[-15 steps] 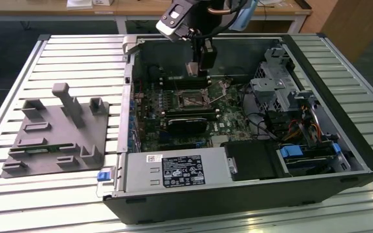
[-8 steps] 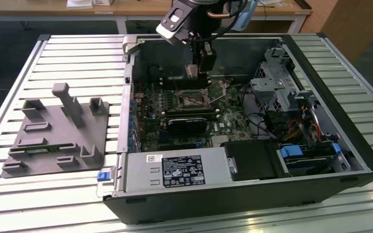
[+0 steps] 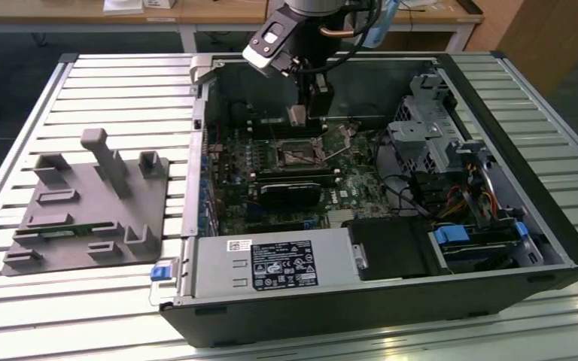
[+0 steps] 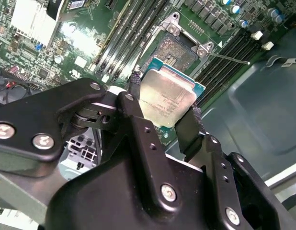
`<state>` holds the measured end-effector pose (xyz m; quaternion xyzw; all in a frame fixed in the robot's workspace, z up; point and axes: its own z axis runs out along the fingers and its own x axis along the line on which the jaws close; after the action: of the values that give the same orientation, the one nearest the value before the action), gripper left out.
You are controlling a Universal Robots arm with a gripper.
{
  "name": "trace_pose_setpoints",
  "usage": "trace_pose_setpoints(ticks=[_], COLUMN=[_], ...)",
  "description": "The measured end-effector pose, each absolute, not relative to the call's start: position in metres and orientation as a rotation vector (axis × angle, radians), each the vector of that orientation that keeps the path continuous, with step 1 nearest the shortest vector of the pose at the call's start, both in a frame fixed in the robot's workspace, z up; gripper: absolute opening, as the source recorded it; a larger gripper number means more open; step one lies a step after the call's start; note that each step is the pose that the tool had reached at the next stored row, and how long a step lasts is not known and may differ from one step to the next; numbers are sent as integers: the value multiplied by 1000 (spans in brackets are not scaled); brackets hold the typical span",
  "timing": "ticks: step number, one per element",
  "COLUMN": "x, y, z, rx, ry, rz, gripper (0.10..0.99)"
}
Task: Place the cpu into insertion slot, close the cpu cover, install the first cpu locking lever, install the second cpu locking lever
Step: 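Place the cpu into insertion slot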
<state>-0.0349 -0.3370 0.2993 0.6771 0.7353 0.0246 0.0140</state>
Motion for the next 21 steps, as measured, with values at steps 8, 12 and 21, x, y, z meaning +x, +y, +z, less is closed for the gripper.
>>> trace_pose_setpoints(ticks=[8, 12, 21], x=[-35, -35, -35], y=[-327, -323, -320], z=[288, 281, 266], rx=[2120, 2142, 2167], ry=[2278, 2256, 2233], rz=[76, 75, 74], gripper=[541, 541, 541])
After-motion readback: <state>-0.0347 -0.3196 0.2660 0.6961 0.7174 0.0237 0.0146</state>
